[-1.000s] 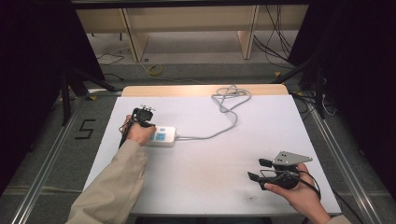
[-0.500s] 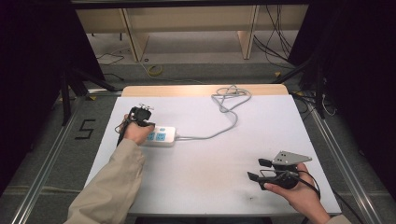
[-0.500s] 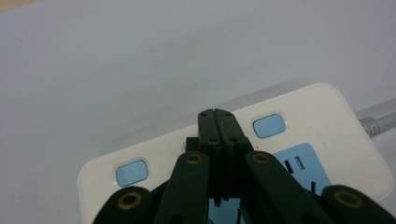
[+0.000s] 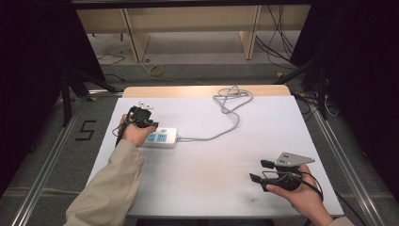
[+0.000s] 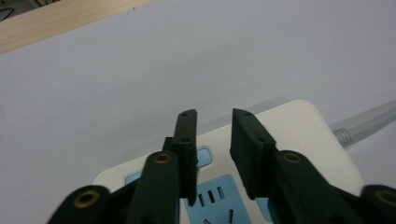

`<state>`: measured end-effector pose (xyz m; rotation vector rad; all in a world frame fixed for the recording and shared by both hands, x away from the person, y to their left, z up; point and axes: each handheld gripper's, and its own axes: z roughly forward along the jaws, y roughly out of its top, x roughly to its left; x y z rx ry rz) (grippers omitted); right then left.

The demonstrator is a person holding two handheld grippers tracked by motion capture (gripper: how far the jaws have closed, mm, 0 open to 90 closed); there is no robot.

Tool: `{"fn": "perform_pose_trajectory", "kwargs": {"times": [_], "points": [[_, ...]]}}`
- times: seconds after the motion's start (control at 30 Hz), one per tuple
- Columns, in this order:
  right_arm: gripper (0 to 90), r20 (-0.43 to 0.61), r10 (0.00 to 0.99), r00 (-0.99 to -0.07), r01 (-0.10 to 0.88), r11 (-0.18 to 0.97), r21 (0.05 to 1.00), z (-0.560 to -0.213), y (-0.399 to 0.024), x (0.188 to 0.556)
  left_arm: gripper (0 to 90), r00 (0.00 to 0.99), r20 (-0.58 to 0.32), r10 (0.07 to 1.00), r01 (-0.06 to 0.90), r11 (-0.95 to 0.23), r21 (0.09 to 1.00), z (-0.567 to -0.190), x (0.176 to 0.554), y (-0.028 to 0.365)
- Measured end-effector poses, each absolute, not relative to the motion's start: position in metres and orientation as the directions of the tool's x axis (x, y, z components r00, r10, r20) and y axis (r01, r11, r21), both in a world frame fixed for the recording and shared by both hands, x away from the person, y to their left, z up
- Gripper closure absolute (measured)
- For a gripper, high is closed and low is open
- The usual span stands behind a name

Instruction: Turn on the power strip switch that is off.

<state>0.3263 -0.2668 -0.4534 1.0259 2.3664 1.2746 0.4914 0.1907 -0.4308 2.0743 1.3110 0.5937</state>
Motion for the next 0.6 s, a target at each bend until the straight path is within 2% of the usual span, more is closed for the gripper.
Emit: {"fn": "perform_pose_trajectory", "kwargs": {"times": [0.13,0.27,0.5,0.6], "points": [[31.0,0.094,0.692,-0.715,0.46,0.365,0.809,-0.453,-0.267,0.326,50.5,0.444,0.012,0.896,0.617,-0.315,0.721,-0.426,0.487,0.19],[30.9,0.094,0.692,-0.716,0.46,0.365,0.81,-0.454,-0.267,0.326,35.5,0.507,0.034,0.861,0.596,-0.379,0.708,-0.425,0.476,0.188],[30.8,0.092,0.693,-0.715,0.461,0.369,0.807,-0.454,-0.266,0.327,21.8,0.63,0.044,0.775,0.522,-0.465,0.715,-0.425,0.443,0.172],[30.7,0.091,0.693,-0.715,0.46,0.368,0.808,-0.454,-0.266,0.327,19.0,0.659,0.061,0.75,0.477,-0.479,0.737,-0.426,0.428,0.168]]}}
